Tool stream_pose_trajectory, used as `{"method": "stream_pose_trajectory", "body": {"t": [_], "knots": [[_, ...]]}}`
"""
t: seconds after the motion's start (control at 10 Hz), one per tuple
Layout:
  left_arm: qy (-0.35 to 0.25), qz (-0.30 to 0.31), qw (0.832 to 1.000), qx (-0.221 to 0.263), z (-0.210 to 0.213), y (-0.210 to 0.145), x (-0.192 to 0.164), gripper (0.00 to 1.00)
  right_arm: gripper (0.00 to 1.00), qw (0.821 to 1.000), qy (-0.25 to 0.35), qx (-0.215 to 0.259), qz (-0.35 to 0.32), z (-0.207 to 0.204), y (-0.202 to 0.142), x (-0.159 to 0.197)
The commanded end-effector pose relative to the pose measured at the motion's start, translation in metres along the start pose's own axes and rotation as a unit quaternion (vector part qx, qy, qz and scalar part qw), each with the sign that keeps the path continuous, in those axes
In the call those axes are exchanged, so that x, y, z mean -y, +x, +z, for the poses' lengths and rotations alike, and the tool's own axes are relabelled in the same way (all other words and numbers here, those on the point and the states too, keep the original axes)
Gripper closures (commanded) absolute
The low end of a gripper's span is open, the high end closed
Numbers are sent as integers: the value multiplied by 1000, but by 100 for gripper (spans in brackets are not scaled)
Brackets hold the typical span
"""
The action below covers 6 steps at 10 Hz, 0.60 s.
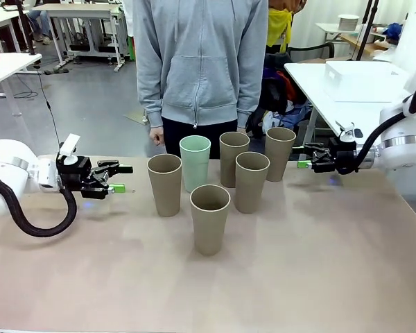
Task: Stack the cups and store them in the basket.
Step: Pick up two Reusable plastic cups , one in each hand.
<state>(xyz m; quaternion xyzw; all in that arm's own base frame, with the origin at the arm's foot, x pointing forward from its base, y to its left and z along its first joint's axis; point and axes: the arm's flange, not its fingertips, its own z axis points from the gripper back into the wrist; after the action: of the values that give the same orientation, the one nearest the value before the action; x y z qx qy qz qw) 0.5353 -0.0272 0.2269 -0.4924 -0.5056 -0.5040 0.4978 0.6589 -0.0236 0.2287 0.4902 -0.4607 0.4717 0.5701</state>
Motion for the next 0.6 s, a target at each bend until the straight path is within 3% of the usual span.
{"method": "stream_pose_trajectory", "body": {"t": [0.0, 0.3, 0.5], "knots": [[-2, 2, 1000, 0, 0, -1, 1, 0, 0, 1000, 2, -12, -8, 6, 6, -1], [0, 2, 1000, 0, 0, -2, 0, 0, 0, 1000, -1, -4, -1, 4, 0, 0], [3, -32, 999, -4, -16, -2, 12, 0, 0, 999, -17, 29, 8, -11, 0, -3]]}}
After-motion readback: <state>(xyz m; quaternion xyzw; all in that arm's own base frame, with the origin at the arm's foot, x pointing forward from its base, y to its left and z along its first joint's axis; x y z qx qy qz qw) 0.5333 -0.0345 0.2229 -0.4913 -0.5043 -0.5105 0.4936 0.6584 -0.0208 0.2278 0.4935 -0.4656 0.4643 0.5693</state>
